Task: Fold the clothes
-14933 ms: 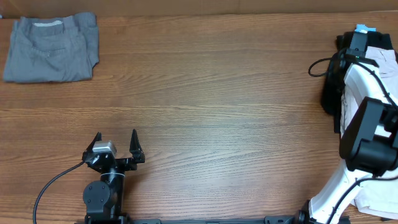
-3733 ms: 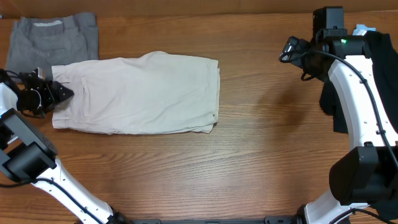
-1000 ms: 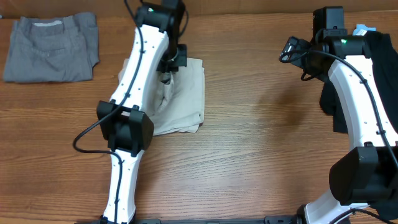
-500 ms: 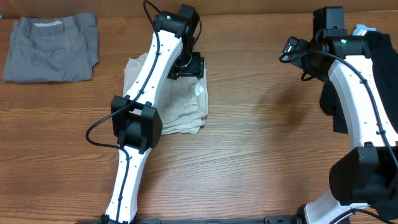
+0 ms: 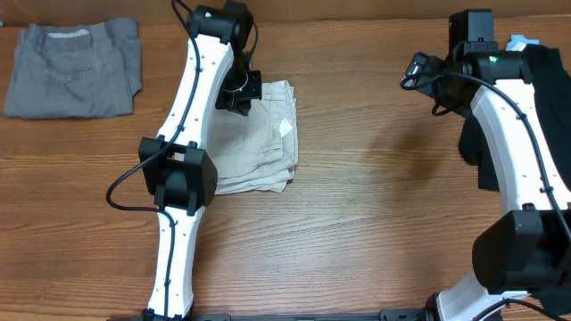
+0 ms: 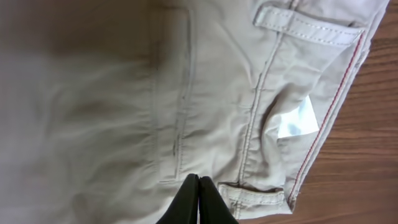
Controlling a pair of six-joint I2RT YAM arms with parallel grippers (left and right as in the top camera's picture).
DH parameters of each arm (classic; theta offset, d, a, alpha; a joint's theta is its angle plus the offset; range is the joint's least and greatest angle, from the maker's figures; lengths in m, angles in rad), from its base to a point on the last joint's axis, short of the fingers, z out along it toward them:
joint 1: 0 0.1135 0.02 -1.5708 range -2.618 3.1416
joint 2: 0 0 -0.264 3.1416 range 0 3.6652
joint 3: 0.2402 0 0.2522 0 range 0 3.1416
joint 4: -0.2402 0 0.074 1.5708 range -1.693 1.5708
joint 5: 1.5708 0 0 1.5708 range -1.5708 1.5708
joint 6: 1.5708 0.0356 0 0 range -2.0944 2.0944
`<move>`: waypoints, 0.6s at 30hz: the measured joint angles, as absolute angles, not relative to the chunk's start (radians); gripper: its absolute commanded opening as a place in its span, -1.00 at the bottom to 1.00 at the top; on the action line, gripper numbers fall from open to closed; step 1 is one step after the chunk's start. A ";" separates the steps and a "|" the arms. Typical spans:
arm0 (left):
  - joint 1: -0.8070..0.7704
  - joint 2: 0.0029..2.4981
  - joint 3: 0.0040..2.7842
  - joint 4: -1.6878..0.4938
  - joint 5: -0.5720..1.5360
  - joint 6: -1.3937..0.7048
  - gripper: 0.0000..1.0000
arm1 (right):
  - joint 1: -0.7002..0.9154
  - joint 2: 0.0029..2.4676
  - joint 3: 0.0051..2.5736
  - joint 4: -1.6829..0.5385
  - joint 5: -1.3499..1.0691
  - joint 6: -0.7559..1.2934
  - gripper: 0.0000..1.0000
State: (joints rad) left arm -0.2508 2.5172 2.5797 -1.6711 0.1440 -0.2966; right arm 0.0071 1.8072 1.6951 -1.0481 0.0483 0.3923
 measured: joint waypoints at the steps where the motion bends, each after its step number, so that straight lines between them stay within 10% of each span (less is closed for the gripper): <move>1: -0.255 2.517 2.568 -1.665 0.149 -0.297 -0.92 | 0.007 1.807 1.695 -1.047 0.048 0.393 1.00; 18: -0.418 2.517 2.213 -1.477 0.251 -0.296 -0.92 | 0.007 1.807 1.695 -1.048 0.048 0.392 1.00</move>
